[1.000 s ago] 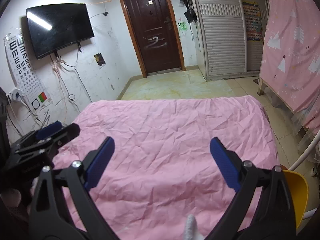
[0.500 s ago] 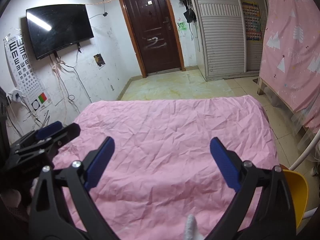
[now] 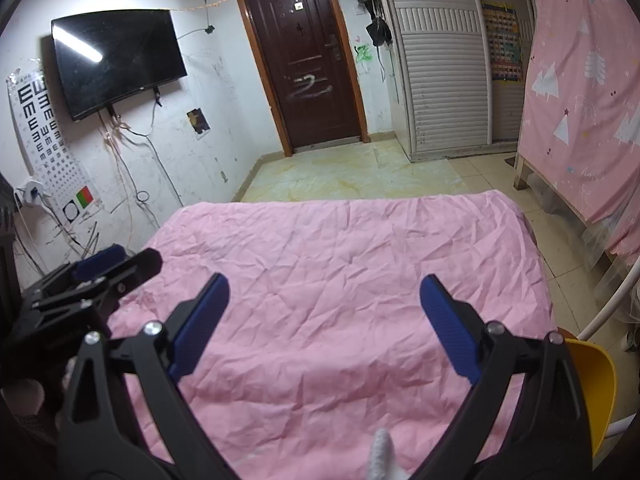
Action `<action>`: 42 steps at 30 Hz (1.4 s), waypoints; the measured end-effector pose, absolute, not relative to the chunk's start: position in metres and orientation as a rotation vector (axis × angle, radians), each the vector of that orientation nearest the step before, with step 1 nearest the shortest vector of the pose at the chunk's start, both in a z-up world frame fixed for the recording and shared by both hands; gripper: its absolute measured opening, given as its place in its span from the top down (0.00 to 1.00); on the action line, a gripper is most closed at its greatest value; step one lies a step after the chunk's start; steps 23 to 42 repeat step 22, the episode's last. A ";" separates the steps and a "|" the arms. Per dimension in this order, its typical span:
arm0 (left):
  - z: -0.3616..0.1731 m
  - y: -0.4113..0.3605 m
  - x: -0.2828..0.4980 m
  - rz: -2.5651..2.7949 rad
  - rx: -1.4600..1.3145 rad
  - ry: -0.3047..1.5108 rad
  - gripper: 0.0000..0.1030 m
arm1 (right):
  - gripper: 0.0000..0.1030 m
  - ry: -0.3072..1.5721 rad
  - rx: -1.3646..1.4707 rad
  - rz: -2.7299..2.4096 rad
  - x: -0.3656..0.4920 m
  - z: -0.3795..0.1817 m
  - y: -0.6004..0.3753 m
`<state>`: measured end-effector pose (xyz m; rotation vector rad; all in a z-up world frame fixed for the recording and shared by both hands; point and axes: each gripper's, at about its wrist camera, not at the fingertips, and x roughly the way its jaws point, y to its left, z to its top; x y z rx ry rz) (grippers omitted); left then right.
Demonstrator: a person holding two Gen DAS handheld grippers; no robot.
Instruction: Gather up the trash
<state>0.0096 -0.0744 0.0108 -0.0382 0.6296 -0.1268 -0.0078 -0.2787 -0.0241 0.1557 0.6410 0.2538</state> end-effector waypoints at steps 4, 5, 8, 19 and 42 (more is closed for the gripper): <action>0.011 -0.073 0.010 -0.124 -0.039 0.626 0.29 | 0.10 0.642 0.156 0.253 -0.009 -0.024 -0.279; 0.011 -0.073 0.010 -0.124 -0.042 0.628 0.29 | 0.10 0.642 0.158 0.255 -0.009 -0.024 -0.280; 0.010 -0.072 0.011 -0.125 -0.044 0.629 0.29 | 0.10 0.643 0.155 0.256 -0.009 -0.024 -0.279; 0.007 -0.070 0.012 -0.127 -0.045 0.639 0.29 | 0.10 0.649 0.155 0.256 -0.008 -0.026 -0.275; 0.006 -0.069 0.013 -0.124 -0.046 0.642 0.29 | 0.10 0.650 0.153 0.255 -0.008 -0.026 -0.275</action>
